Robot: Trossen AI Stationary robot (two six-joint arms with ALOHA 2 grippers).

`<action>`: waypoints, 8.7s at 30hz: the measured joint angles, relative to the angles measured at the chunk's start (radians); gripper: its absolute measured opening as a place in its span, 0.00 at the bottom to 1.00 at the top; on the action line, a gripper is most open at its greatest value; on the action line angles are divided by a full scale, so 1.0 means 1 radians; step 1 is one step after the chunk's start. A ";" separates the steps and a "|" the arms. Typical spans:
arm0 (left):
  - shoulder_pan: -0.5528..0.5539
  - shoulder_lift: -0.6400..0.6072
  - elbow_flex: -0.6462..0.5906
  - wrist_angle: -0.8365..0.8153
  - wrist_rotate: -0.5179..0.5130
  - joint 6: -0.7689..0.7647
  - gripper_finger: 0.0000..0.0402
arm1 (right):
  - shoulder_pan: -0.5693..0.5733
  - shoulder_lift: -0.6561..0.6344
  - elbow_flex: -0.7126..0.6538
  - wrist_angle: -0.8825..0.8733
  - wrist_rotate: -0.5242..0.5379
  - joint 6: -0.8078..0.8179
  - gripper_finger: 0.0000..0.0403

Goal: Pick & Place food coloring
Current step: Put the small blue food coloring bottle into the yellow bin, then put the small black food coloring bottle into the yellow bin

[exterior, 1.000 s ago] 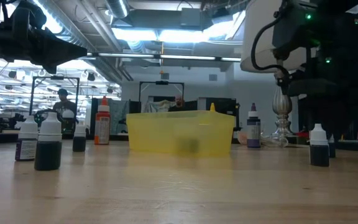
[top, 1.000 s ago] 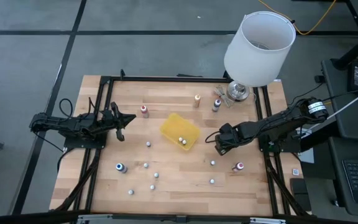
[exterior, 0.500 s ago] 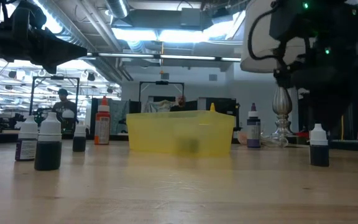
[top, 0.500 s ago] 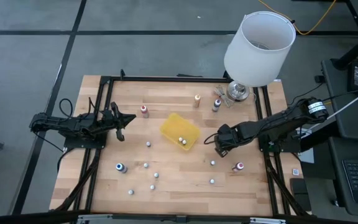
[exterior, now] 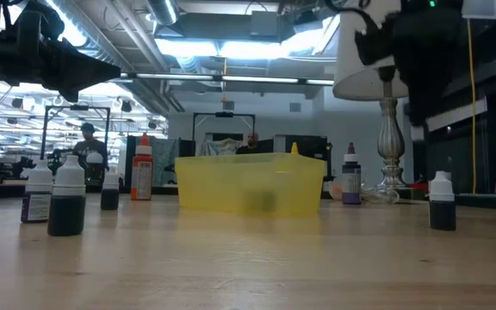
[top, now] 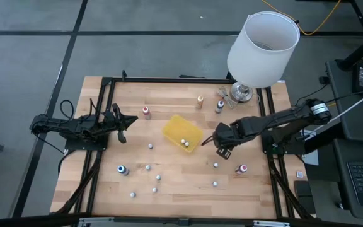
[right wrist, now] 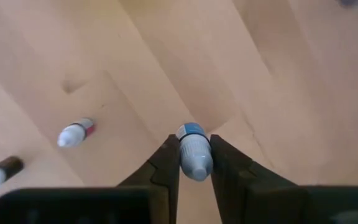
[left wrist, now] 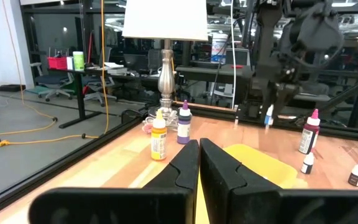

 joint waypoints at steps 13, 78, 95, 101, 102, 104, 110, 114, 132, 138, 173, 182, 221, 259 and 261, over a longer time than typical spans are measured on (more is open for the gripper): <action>0.000 0.000 0.000 0.000 0.000 0.000 0.02 | -0.067 0.201 0.391 -0.119 0.000 -0.244 0.19; 0.000 0.000 0.000 0.000 0.000 0.000 0.02 | -0.163 0.833 0.812 0.109 -0.036 -0.697 0.23; 0.000 0.000 0.000 0.000 0.000 0.000 0.02 | -0.163 0.833 0.821 0.093 -0.036 -0.694 0.30; 0.000 0.000 0.000 0.000 0.000 0.000 0.03 | -0.163 0.833 0.862 0.054 -0.035 -0.696 0.30; 0.000 0.000 0.000 0.000 0.000 0.000 0.03 | -0.163 0.833 0.872 0.047 -0.035 -0.696 0.30; 0.000 0.000 0.000 0.000 0.000 0.000 0.03 | -0.163 0.832 0.890 0.037 -0.035 -0.696 0.30; 0.000 0.000 0.000 0.000 0.000 0.000 0.02 | -0.163 0.832 0.947 -0.042 -0.035 -0.695 0.30; 0.000 0.000 0.000 0.000 0.000 0.000 0.03 | -0.165 0.832 1.011 -0.119 -0.035 -0.659 0.30; 0.000 0.000 0.000 0.000 0.000 0.000 0.03 | -0.086 0.700 1.001 -0.186 -0.007 -0.358 0.63; 0.000 0.000 0.000 0.000 0.000 0.000 0.02 | -0.010 0.582 0.801 -0.147 0.023 -0.200 0.65; 0.000 0.000 0.000 0.000 0.000 0.000 0.02 | 0.283 0.342 0.119 0.155 0.045 0.404 0.65; 0.000 0.000 0.000 0.000 0.000 0.000 0.03 | 0.283 0.345 0.045 0.237 0.028 0.402 0.65; 0.000 0.000 0.000 0.000 0.000 0.000 0.02 | 0.282 0.348 0.075 0.242 0.019 0.247 0.14; 0.000 0.000 0.000 0.000 0.000 0.000 0.02 | -0.202 0.601 0.891 -0.119 -0.006 -0.619 0.17; 0.000 0.000 0.000 0.000 0.000 0.000 0.03 | -0.216 0.647 0.935 -0.127 -0.013 -0.628 0.17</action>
